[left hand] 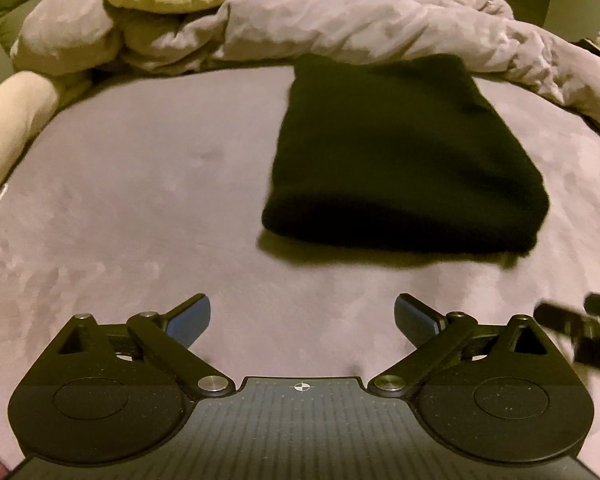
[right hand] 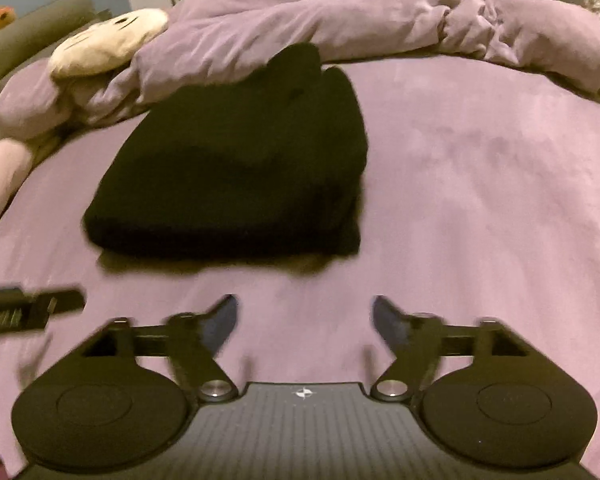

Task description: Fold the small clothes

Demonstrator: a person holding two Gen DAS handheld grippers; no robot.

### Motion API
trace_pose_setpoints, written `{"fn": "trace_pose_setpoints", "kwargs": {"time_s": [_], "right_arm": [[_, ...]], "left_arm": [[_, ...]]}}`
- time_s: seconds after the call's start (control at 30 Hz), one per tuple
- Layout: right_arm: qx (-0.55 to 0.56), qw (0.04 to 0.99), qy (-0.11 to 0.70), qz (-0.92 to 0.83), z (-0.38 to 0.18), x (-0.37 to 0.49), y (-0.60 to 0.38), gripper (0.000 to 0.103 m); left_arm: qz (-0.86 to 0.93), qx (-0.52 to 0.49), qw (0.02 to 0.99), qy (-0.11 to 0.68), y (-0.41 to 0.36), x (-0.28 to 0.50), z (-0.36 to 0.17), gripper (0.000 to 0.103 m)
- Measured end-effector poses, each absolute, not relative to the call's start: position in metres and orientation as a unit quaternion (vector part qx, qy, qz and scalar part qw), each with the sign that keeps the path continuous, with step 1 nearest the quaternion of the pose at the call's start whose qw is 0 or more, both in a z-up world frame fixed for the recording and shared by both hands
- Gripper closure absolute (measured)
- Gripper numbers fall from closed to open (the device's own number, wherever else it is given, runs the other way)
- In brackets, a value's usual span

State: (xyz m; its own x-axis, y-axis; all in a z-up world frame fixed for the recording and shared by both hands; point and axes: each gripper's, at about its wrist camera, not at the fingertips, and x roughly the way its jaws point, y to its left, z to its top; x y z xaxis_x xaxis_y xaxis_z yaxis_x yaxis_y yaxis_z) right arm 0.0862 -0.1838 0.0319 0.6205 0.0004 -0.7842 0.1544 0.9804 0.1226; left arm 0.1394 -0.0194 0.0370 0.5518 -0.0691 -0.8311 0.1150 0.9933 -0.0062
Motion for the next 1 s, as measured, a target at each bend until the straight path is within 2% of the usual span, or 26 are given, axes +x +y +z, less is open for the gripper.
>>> {"fn": "trace_pose_setpoints", "kwargs": {"time_s": [0.07, 0.13, 0.4, 0.53, 1.0], "right_arm": [[0.080, 0.892, 0.442, -0.041, 0.037, 0.074, -0.180, 0.009], [0.070, 0.891, 0.447, -0.039, 0.043, 0.067, -0.177, 0.004], [0.017, 0.881, 0.470, -0.060, 0.068, 0.073, -0.152, 0.004], [0.028, 0.885, 0.462, -0.055, 0.080, 0.080, -0.145, 0.004], [0.018, 0.870, 0.486, -0.081, 0.083, 0.096, -0.133, 0.004]], "left_arm": [[-0.050, 0.031, 0.880, 0.471, -0.023, 0.135, 0.040, 0.001], [-0.044, 0.035, 0.876, 0.479, -0.025, 0.132, 0.040, 0.001], [-0.034, 0.054, 0.866, 0.496, -0.025, 0.119, 0.050, 0.001], [-0.036, 0.082, 0.866, 0.492, -0.026, 0.117, 0.057, 0.001], [-0.044, 0.068, 0.856, 0.511, -0.017, 0.127, 0.057, 0.001]]}}
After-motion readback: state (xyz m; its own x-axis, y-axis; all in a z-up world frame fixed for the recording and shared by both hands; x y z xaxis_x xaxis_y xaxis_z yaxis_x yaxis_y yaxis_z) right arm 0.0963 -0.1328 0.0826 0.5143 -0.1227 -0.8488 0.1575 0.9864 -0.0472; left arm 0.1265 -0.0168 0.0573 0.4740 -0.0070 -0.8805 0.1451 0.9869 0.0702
